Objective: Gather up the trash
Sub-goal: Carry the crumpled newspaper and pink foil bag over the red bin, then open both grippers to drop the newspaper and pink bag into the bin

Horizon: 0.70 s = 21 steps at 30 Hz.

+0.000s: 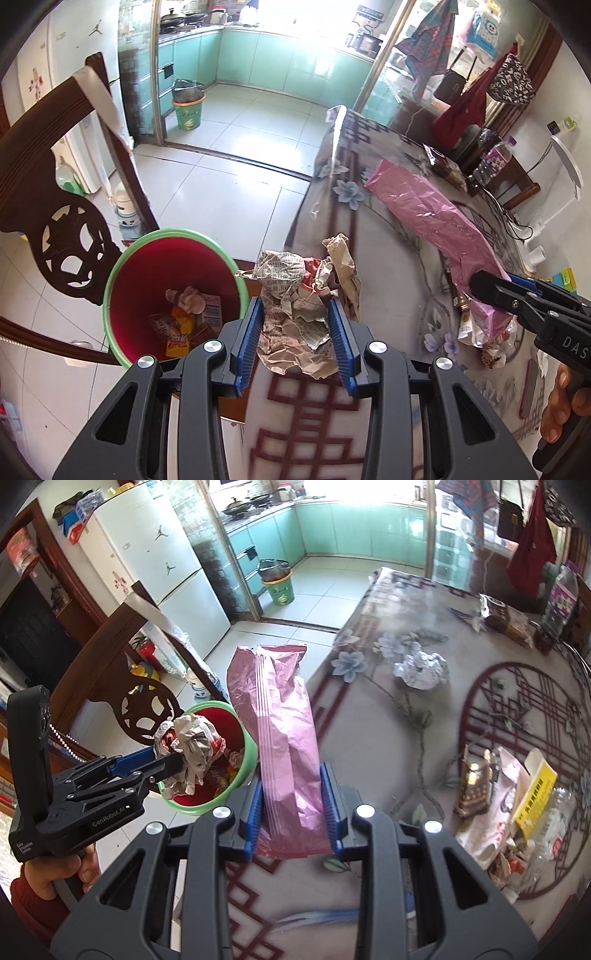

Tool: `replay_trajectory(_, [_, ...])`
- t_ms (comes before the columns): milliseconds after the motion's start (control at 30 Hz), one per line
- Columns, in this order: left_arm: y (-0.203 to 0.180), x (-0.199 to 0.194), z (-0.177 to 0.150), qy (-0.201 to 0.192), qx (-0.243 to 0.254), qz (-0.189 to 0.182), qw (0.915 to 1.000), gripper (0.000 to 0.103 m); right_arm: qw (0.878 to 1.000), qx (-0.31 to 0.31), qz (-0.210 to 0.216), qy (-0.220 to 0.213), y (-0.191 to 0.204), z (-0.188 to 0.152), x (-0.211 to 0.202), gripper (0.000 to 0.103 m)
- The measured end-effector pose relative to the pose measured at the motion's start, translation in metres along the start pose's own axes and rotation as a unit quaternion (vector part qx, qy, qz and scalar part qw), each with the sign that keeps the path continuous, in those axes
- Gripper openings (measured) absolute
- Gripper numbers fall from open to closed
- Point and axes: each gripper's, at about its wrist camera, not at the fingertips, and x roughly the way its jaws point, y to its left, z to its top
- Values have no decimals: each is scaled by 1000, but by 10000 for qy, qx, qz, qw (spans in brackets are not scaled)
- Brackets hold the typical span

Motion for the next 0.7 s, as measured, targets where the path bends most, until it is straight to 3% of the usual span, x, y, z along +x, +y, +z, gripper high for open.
replay_trajectory(267, [42, -3, 1, -45, -366, 321, 9988, 35, 9990, -368, 240, 121, 41, 17, 29, 29])
replay_trajectory(700, [109, 9, -5, 108, -943, 885, 9915, 35, 9919, -737, 629, 819, 92, 25, 97, 29])
